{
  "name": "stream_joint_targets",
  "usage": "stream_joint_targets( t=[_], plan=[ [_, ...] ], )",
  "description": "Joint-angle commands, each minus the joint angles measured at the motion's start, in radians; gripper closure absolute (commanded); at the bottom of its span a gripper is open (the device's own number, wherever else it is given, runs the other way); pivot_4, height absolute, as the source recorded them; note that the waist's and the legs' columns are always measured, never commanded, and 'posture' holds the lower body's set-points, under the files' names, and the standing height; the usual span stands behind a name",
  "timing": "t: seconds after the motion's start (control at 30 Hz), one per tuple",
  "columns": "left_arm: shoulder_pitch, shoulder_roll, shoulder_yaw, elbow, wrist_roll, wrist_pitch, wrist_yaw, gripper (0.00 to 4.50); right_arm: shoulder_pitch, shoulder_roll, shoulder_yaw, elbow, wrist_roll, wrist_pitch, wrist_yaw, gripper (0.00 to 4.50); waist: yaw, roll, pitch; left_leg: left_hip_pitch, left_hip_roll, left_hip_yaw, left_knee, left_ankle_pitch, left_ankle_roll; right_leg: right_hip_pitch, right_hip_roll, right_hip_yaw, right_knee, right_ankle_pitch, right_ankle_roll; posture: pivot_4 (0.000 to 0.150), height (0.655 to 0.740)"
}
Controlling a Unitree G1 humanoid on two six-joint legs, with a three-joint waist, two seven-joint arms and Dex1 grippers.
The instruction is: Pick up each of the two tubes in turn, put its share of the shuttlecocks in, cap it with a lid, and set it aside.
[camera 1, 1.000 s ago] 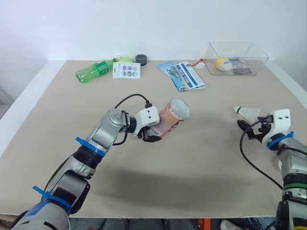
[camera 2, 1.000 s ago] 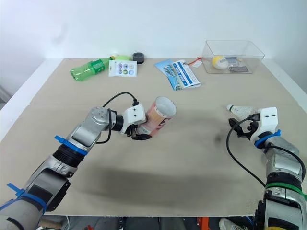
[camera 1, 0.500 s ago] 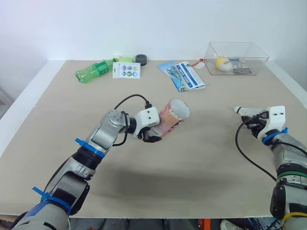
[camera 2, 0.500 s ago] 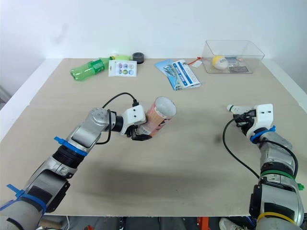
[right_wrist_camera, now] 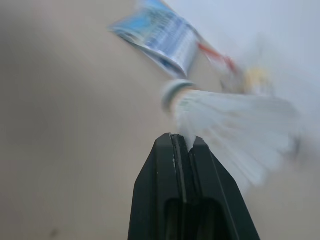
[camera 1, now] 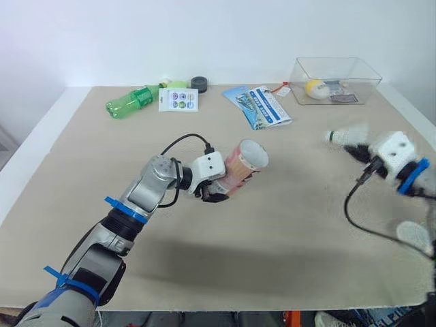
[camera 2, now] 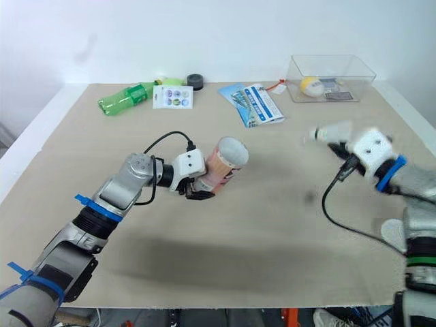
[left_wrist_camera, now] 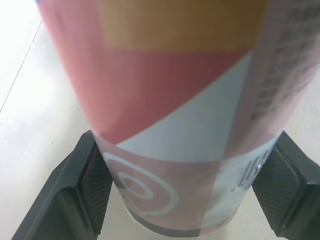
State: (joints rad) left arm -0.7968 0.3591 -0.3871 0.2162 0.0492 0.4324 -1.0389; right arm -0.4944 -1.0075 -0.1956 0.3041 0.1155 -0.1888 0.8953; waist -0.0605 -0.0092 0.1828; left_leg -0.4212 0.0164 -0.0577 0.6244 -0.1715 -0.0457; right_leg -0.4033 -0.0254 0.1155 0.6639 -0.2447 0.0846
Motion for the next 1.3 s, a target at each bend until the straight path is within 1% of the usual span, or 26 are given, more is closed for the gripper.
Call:
stream_joint_targets(
  t=[0.03,0.1,0.17,0.27,0.33,0.5,0.7,0.8,0.83,0.9,0.97,1.07,1.1,1.17,1.23,1.3],
  plan=[
    [-0.009,-0.016,0.003,0.002,-0.017,-0.012,-0.003,0.88,-0.117,-0.049,0.078,-0.245,0.071,0.075,0.151,4.47,-0.004,0.0,0.0,0.001,0.001,0.0,0.0,0.0,0.0,0.0,0.001,0.0,0.0,0.001,-0.001,0.15,0.74],
    [-0.011,-0.024,0.004,0.014,-0.02,-0.021,0.001,0.88,-0.197,-0.041,0.134,-0.305,0.098,0.11,0.22,4.47,-0.011,-0.001,0.0,0.001,0.001,-0.001,0.0,0.001,0.001,0.001,0.001,-0.001,0.0,0.0,-0.004,0.15,0.74],
    [-0.011,-0.028,0.003,0.019,-0.02,-0.025,0.003,0.88,-0.269,-0.031,0.186,-0.34,0.114,0.106,0.295,4.47,-0.011,-0.002,0.001,0.0,0.0,-0.001,0.001,0.002,0.001,0.001,0.0,-0.001,0.0,0.0,-0.005,0.15,0.74],
    [-0.011,-0.031,0.003,0.026,-0.019,-0.029,0.0,0.88,-0.353,-0.011,0.247,-0.366,0.133,0.109,0.384,4.47,-0.008,-0.004,0.003,-0.002,-0.001,-0.001,0.002,0.002,0.001,0.001,-0.001,-0.001,-0.001,-0.001,-0.004,0.15,0.74],
    [-0.017,-0.034,0.002,0.034,-0.019,-0.033,0.0,0.88,-0.395,0.006,0.276,-0.353,0.131,0.083,0.431,4.47,-0.007,-0.004,0.003,-0.004,-0.001,-0.001,0.002,0.002,0.001,0.0,-0.002,-0.001,-0.001,0.001,0.001,0.15,0.74],
    [-0.027,-0.038,0.002,0.044,-0.019,-0.037,0.0,0.88,-0.434,0.009,0.319,-0.249,0.079,-0.039,0.526,4.47,0.003,-0.005,0.003,-0.004,-0.001,-0.001,0.001,0.001,0.0,-0.001,-0.002,-0.002,-0.001,0.0,0.0,0.15,0.74],
    [-0.021,-0.037,0.002,0.039,-0.021,-0.033,0.0,0.88,-0.45,0.028,0.339,-0.206,0.076,-0.123,0.596,4.47,0.004,-0.005,0.003,-0.004,-0.001,-0.001,0.0,0.001,0.0,-0.002,-0.001,-0.002,-0.001,0.0,-0.001,0.15,0.74],
    [-0.017,-0.039,-0.001,0.036,-0.019,-0.031,0.002,0.88,-0.451,0.039,0.351,-0.195,0.081,-0.12,0.627,4.47,0.005,-0.005,0.003,-0.003,-0.001,-0.001,0.0,0.001,0.0,-0.001,-0.001,-0.002,-0.001,0.0,-0.001,0.15,0.74],
    [-0.016,-0.04,-0.002,0.034,-0.019,-0.03,0.003,0.88,-0.454,0.048,0.352,-0.19,0.083,-0.128,0.632,3.85,0.005,-0.005,0.003,-0.003,-0.001,-0.001,0.0,0.001,0.0,-0.002,-0.001,-0.002,-0.001,0.0,-0.001,0.15,0.74],
    [-0.015,-0.041,-0.003,0.032,-0.019,-0.028,0.004,0.88,-0.467,0.063,0.349,-0.193,0.098,-0.091,0.636,3.03,0.005,-0.005,0.003,-0.003,-0.001,-0.001,0.0,0.001,0.0,-0.001,-0.001,-0.002,-0.001,0.0,-0.001,0.15,0.74],
    [-0.014,-0.042,-0.002,0.031,-0.02,-0.027,0.006,0.88,-0.482,0.077,0.343,-0.189,0.102,-0.08,0.636,2.07,0.005,-0.005,0.003,-0.003,-0.001,-0.001,0.0,0.001,0.0,-0.002,-0.001,-0.002,-0.001,0.0,-0.001,0.15,0.74],
    [-0.013,-0.042,-0.001,0.03,-0.02,-0.026,0.008,0.88,-0.493,0.086,0.328,-0.192,0.129,-0.016,0.64,0.49,0.007,-0.005,0.003,-0.003,-0.001,-0.001,0.0,0.001,0.0,-0.002,-0.001,-0.002,-0.001,0.0,-0.001,0.15,0.74],
    [-0.012,-0.042,-0.001,0.029,-0.02,-0.026,0.008,0.88,-0.504,0.094,0.314,-0.196,0.164,0.052,0.628,0.05,0.008,-0.005,0.003,-0.003,-0.001,-0.001,0.0,0.001,0.0,-0.001,-0.001,-0.002,-0.001,0.0,-0.001,0.15,0.74],
    [-0.012,-0.041,-0.002,0.03,-0.019,-0.028,0.008,0.88,-0.542,0.115,0.283,-0.183,0.224,0.181,0.594,0.05,0.009,-0.005,0.003,-0.003,-0.001,-0.001,0.0,0.001,0.0,-0.001,-0.001,-0.002,-0.001,0.0,-0.001,0.15,0.74],
    [-0.014,-0.041,-0.005,0.033,-0.016,-0.033,0.007,0.88,-0.588,0.13,0.277,-0.122,0.22,0.219,0.58,0.05,0.01,-0.005,0.003,-0.003,0.0,-0.001,0.0,0.001,0.0,-0.002,-0.001,-0.002,0.0,0.001,-0.002,0.15,0.74],
    [-0.017,-0.045,-0.009,0.035,-0.015,-0.037,0.006,0.88,-0.629,0.138,0.304,-0.033,0.162,0.145,0.602,0.69,0.01,-0.005,0.003,-0.003,0.0,-0.001,0.0,0.001,0.0,-0.002,-0.001,-0.002,0.0,0.001,-0.002,0.15,0.74]
  ],
)
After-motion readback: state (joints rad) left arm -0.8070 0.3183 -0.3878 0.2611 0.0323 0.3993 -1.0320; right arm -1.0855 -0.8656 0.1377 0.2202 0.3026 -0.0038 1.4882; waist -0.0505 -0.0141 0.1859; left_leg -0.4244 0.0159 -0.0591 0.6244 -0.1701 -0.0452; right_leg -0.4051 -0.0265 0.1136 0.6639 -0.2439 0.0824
